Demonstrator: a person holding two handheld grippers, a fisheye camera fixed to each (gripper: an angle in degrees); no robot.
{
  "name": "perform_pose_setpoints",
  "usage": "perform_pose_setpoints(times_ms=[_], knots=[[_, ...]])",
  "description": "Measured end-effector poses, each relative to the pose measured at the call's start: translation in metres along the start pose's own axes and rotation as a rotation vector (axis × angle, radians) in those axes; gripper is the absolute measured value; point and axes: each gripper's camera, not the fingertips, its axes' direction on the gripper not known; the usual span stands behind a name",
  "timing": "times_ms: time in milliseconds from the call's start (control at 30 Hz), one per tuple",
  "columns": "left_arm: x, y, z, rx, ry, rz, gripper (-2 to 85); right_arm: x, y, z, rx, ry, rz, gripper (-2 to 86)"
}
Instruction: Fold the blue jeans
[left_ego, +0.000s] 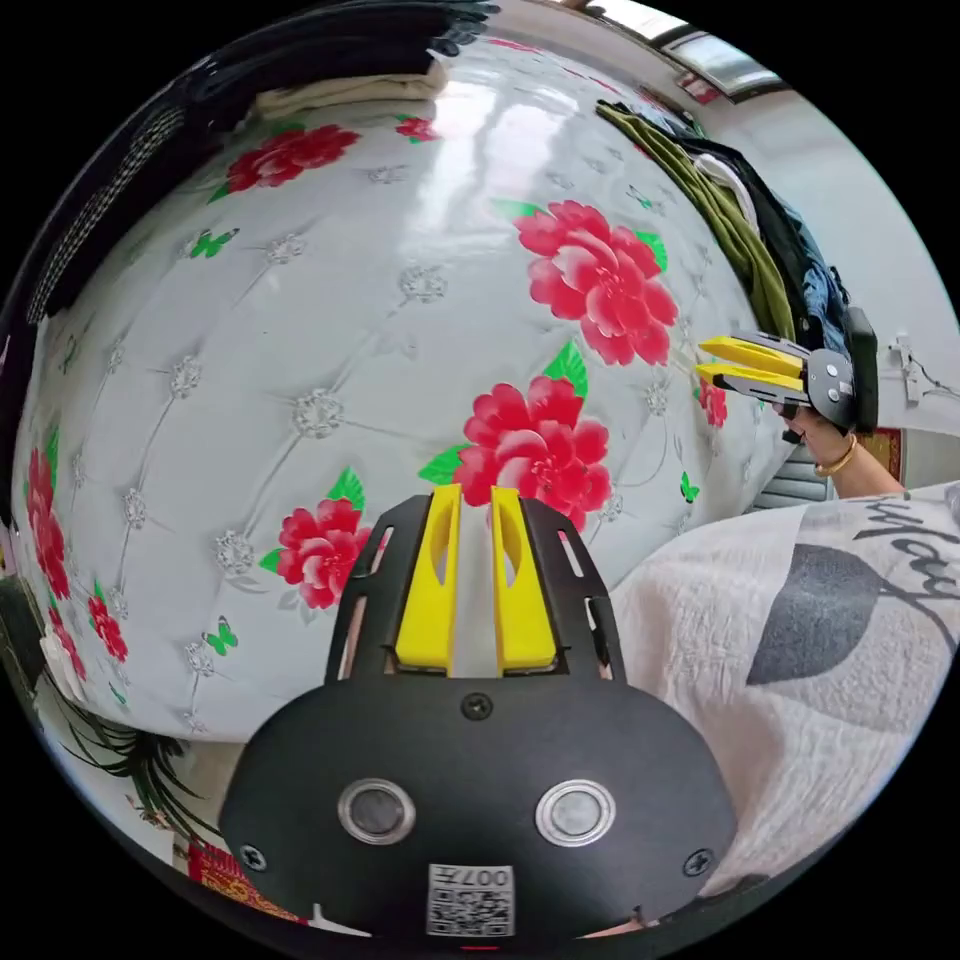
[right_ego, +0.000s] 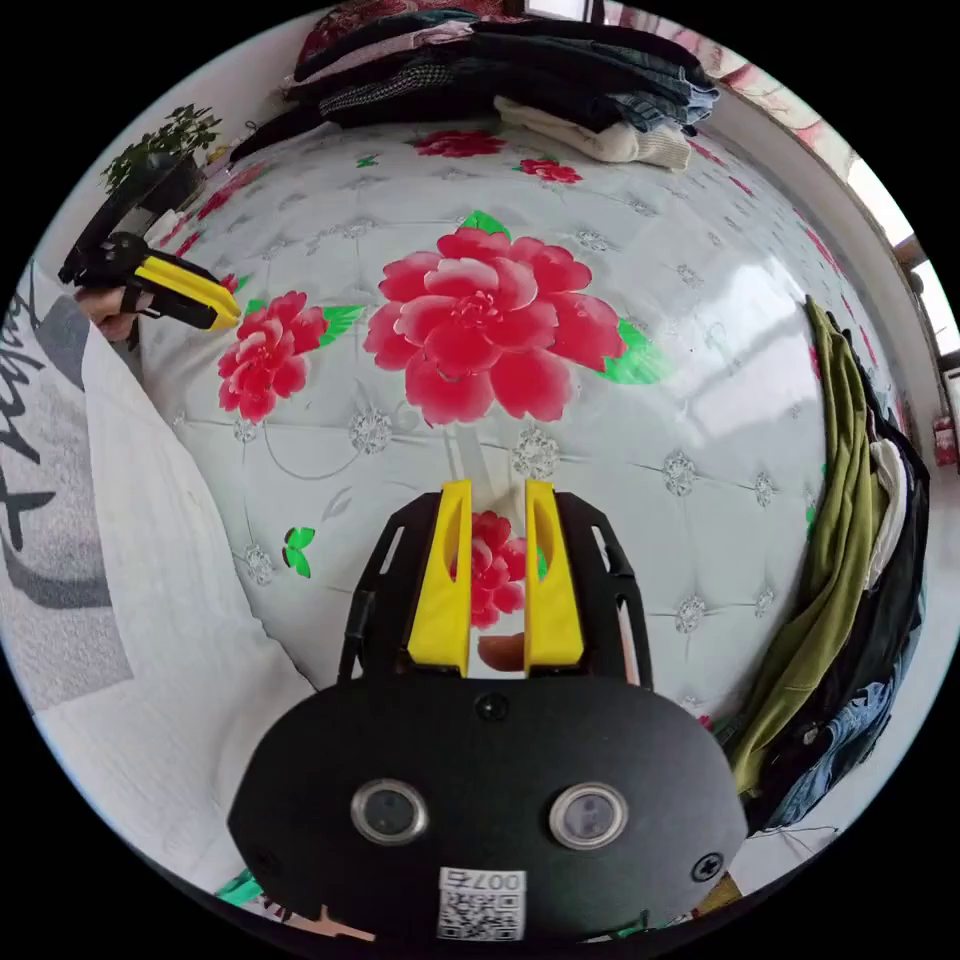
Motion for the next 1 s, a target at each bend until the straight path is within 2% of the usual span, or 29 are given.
perform_pose_setpoints(times_ms=[33,67,200,333,433,533,600,667,767,867,1000], knots=[[0.018,-0.005,0.006,-0.022,-0.03,0.051,5.2,-0.012,0.002,0.01,-0.038,0.018,-0.034,5.5],[0.026,-0.007,0.01,-0.038,-0.046,0.078,5.2,-0.019,0.003,0.009,0.032,0.035,-0.029,5.5],[0.067,-0.018,0.025,-0.094,-0.236,0.178,4.7,-0.026,-0.001,0.013,0.106,0.022,0.041,5.9],[0.078,-0.022,0.029,-0.094,-0.273,0.172,4.2,-0.005,-0.004,0.013,0.189,-0.165,0.206,6.1],[0.084,-0.023,0.032,-0.084,-0.3,0.16,4.0,0.02,0.001,0.006,0.209,-0.175,0.313,6.1],[0.089,-0.023,0.035,-0.077,-0.325,0.148,3.8,0.064,0.028,-0.015,0.321,-0.09,0.472,6.5],[0.093,-0.024,0.037,-0.08,-0.346,0.139,3.6,0.097,0.048,-0.03,0.371,0.039,0.583,6.9],[0.095,-0.026,0.038,-0.082,-0.352,0.116,3.5,0.146,0.076,-0.052,0.397,0.269,0.729,7.9],[0.095,-0.027,0.039,-0.089,-0.356,0.1,3.6,0.216,0.111,-0.082,0.403,0.457,0.902,9.1],[0.093,-0.028,0.04,-0.098,-0.345,0.087,3.8,0.28,0.135,-0.101,0.351,0.563,1.007,9.9],[0.091,-0.029,0.041,-0.115,-0.347,0.065,3.8,0.345,0.152,-0.081,0.14,0.517,1.063,9.4]])
